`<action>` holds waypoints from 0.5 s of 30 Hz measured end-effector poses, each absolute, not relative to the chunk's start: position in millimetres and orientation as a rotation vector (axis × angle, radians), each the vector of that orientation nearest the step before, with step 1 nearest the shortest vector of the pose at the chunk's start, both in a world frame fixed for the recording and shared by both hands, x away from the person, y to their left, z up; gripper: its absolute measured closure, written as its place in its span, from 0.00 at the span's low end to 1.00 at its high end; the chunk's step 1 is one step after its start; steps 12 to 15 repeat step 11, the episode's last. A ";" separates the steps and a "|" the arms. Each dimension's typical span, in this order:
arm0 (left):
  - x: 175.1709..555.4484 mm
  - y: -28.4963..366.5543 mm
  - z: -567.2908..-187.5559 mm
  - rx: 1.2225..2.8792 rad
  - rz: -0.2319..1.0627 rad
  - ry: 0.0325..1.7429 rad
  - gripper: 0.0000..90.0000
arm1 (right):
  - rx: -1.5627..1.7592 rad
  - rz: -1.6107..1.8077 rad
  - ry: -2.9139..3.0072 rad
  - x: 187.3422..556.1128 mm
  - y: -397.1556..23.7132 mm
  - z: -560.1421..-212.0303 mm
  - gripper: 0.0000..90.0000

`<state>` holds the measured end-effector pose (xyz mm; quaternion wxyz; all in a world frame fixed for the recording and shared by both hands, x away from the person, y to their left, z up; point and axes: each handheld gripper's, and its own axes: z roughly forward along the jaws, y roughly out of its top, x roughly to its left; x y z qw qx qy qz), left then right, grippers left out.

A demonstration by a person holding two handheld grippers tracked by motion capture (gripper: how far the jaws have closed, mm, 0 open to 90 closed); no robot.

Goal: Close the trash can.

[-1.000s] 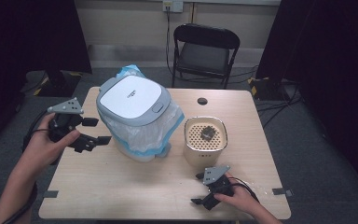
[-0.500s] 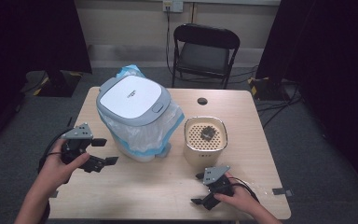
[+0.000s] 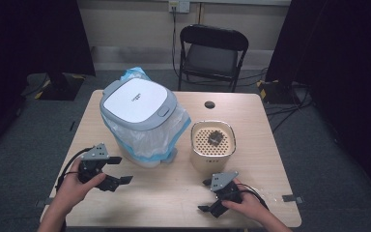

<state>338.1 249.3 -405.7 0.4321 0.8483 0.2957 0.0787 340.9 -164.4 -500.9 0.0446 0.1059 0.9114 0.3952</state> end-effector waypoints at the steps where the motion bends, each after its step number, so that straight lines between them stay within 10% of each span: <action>1: 337.4 247.9 -409.7 2.118 0.188 0.737 0.18 | 0.329 1.208 2.784 340.7 -164.3 -501.0 0.12; 15: 326.4 224.0 -450.5 2.159 0.119 0.652 0.18 | 0.335 1.201 2.784 339.9 -163.2 -501.0 0.09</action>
